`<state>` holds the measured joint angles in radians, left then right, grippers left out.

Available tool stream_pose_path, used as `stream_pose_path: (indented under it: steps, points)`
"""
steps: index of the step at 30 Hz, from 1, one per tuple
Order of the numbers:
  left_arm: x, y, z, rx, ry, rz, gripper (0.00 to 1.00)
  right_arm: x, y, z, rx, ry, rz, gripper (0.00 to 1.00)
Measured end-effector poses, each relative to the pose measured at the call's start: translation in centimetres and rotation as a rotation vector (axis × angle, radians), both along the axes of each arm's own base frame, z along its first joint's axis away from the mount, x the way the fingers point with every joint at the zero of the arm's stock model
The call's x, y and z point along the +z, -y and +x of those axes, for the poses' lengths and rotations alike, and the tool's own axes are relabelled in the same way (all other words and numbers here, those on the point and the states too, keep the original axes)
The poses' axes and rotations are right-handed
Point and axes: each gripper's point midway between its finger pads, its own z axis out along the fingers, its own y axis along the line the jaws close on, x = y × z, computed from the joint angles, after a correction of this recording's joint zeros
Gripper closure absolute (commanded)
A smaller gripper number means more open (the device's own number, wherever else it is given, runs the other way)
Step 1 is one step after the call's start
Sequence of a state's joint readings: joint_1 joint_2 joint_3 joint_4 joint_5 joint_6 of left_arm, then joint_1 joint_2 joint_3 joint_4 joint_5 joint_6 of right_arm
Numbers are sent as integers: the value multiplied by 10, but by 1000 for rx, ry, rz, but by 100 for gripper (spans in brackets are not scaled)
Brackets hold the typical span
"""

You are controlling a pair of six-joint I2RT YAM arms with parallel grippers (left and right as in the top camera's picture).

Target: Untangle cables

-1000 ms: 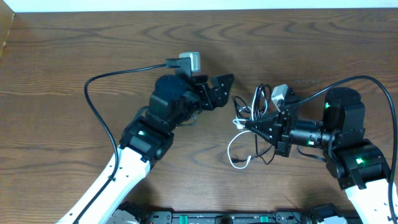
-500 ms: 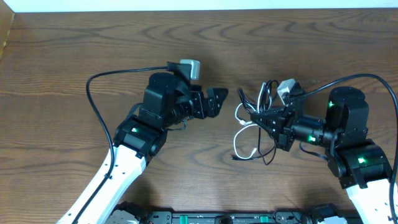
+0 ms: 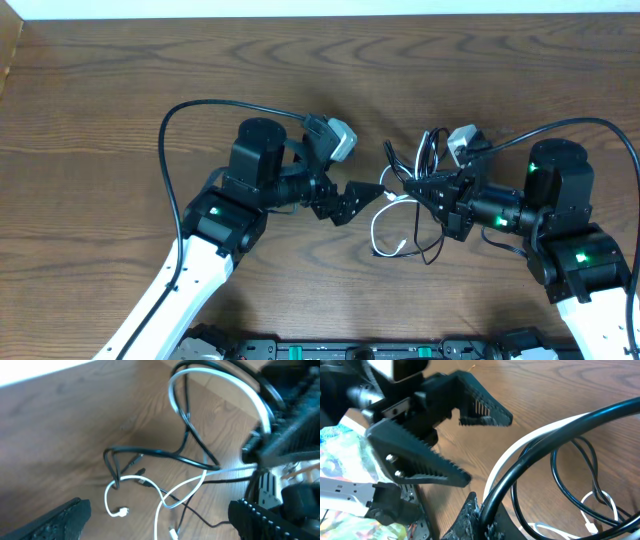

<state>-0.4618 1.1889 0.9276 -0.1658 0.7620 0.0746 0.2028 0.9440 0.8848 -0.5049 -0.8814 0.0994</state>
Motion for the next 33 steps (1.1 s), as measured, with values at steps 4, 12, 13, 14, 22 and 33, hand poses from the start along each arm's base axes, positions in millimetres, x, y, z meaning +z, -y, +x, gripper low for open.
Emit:
stream_pose_path:
  steps: [4, 12, 13, 14, 22, 33]
  points:
    - [13, 0, -5, -53, 135, 10, 5, 0, 0, 0, 2, -2, 0, 99]
    - [21, -1, -8, -85, 229, 19, 5, 33, -3, 16, -24, 126, 77, 99]
    - [22, -2, -8, -83, 231, 19, 5, 41, -4, 20, -33, 150, 95, 99]
    - [22, -4, -6, -76, 231, 20, 5, 50, -4, 24, -47, 176, 115, 99]
    - [24, -59, 34, 246, 154, 60, 5, 106, 8, 51, -214, 290, 270, 99]
    - [6, -173, 65, 833, -123, 42, 5, 63, -18, 92, -234, 10, 346, 99]
